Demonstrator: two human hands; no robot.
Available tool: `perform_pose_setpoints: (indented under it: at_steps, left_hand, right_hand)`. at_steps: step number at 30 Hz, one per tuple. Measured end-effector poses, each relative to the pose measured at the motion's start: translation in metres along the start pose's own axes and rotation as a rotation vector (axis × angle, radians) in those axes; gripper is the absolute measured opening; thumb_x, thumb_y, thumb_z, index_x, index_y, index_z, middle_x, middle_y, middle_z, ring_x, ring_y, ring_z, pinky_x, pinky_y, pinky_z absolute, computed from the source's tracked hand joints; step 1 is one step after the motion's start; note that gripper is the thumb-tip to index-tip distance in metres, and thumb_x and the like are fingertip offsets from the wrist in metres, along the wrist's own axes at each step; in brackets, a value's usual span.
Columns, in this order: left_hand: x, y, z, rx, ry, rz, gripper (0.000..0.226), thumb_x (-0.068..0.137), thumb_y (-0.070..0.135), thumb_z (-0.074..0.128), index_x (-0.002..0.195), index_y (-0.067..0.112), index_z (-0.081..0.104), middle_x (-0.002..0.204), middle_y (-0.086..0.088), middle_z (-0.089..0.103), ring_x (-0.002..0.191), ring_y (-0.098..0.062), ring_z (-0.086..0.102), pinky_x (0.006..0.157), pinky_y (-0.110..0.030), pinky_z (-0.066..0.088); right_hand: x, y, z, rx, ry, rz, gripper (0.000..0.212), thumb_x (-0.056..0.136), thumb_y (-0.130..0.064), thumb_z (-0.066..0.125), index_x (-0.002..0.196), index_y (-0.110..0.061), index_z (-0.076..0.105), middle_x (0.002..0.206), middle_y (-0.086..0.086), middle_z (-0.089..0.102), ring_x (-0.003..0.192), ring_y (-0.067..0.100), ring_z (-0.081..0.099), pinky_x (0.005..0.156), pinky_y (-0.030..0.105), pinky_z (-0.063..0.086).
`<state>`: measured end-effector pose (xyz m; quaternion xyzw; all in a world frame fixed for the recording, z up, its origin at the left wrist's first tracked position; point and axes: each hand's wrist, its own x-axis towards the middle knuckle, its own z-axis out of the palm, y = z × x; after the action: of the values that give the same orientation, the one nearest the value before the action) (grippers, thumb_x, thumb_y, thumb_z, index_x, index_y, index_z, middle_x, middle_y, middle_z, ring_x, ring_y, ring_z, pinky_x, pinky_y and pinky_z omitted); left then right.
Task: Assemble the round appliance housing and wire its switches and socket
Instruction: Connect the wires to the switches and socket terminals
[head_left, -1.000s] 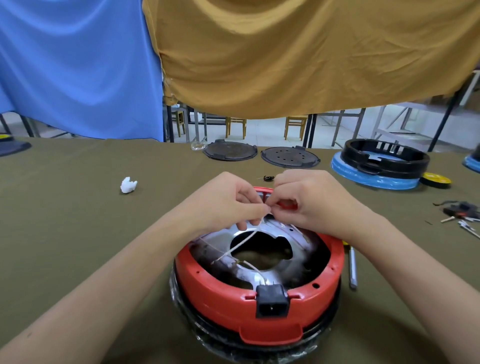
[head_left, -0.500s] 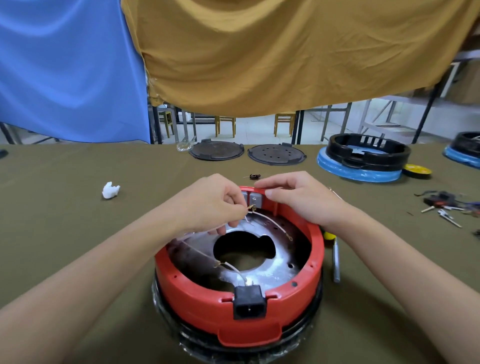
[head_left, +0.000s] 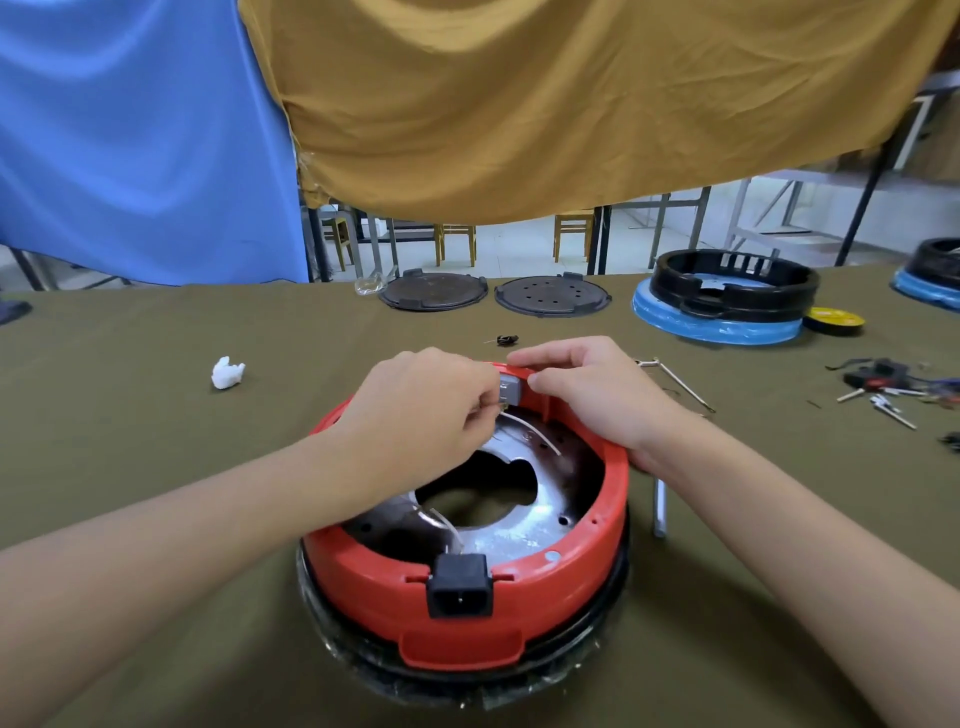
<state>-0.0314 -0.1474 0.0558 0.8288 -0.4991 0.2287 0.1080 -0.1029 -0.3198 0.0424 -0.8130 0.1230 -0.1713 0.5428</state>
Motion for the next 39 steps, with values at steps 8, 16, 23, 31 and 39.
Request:
perform_pose_setpoints:
  at_steps: [8,16,23,31,39]
  left_hand:
    - [0.008,-0.012,0.001,0.166,0.017,0.194,0.013,0.092,0.029,0.057,0.085,0.027,0.068,0.076,0.005,0.061,0.067,-0.024,0.061,0.047,-0.025,0.023]
    - [0.008,-0.019,0.003,0.067,0.002,0.113,0.007,0.089,0.032,0.061,0.090,0.035,0.068,0.088,0.013,0.067,0.082,-0.017,0.063,0.057,-0.027,0.038]
    - [0.009,-0.018,0.003,0.093,0.064,0.219,0.009,0.084,0.022,0.070,0.084,0.030,0.072,0.081,0.009,0.068,0.068,-0.022,0.064,0.049,-0.025,0.035]
    - [0.018,-0.021,0.006,0.137,0.089,0.366,0.014,0.080,0.014,0.076,0.076,0.027,0.073,0.076,0.008,0.068,0.061,-0.021,0.065,0.045,-0.022,0.027]
    - [0.020,-0.026,0.010,-0.009,0.040,0.210,0.007,0.087,0.028,0.070,0.090,0.033,0.074,0.084,0.011,0.069,0.075,-0.017,0.062,0.060,-0.028,0.043]
  right_hand:
    - [0.000,0.002,0.000,0.022,0.005,0.016,0.032,0.090,-0.005,0.057,0.109,-0.022,0.076,0.104,-0.003,0.075,0.095,0.016,0.071,0.085,0.025,0.055]
    - [-0.002,0.000,0.000,0.035,0.006,0.031,0.030,0.090,-0.005,0.058,0.109,-0.021,0.076,0.100,-0.003,0.076,0.098,0.026,0.069,0.087,0.030,0.055]
    - [-0.004,-0.002,0.000,0.032,-0.012,0.028,0.030,0.090,-0.005,0.058,0.111,-0.020,0.075,0.103,-0.004,0.074,0.085,0.019,0.068,0.078,0.021,0.055]
    - [-0.004,-0.001,0.001,0.036,-0.003,0.038,0.031,0.089,-0.004,0.059,0.111,-0.020,0.075,0.102,0.008,0.076,0.093,0.032,0.069,0.092,0.040,0.053]
    - [-0.004,-0.001,0.001,0.037,-0.006,0.037,0.031,0.088,-0.004,0.060,0.112,-0.018,0.075,0.102,0.007,0.076,0.102,0.034,0.066,0.094,0.042,0.054]
